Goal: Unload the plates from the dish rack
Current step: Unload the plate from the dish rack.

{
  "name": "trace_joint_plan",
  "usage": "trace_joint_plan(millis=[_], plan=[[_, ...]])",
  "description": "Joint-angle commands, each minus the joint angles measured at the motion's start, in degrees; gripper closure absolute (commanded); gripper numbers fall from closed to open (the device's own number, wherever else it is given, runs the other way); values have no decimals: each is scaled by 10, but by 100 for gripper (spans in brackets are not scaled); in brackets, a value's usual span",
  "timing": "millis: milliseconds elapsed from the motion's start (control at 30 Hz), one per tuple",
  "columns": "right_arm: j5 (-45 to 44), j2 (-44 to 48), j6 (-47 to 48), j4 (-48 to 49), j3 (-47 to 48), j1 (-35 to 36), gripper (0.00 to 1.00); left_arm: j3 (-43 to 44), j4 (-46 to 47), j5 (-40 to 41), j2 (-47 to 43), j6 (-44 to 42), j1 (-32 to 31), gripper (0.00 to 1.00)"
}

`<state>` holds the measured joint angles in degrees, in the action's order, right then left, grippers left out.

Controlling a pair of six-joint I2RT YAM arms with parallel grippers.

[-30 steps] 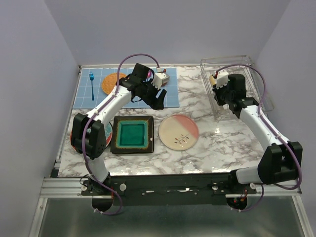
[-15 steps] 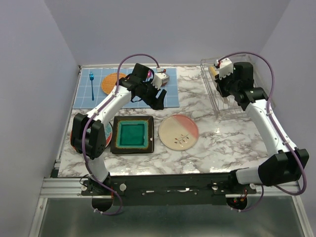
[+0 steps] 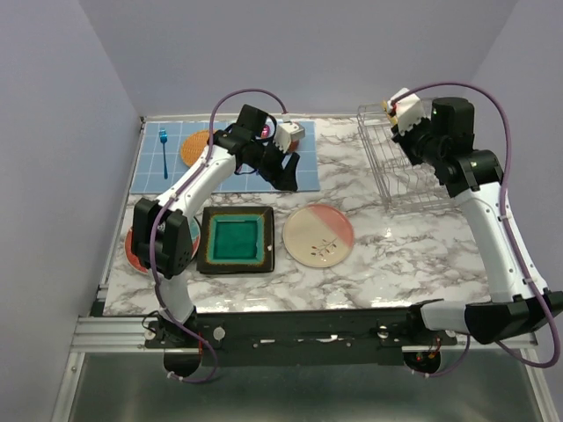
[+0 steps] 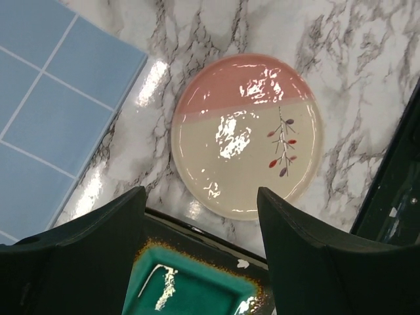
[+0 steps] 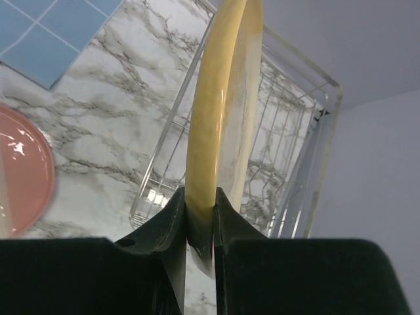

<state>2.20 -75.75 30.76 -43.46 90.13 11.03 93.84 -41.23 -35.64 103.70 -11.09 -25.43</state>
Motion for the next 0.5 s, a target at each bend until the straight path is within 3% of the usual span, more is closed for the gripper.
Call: trace_joint_plan(millis=[0,200,367,467], plan=[[-121,78,185,61,-47,69,99,76,-59,-132,41,14,21,23],[-235,206,359,194,-238,197,99,152,-123,-254,112,33,51,23],[-316,285,459,279,-374,320,99,229,-211,-308,177,15,71,25],[-347,326,525,335,-464,384,99,237,-196,-341,186,35,73,25]])
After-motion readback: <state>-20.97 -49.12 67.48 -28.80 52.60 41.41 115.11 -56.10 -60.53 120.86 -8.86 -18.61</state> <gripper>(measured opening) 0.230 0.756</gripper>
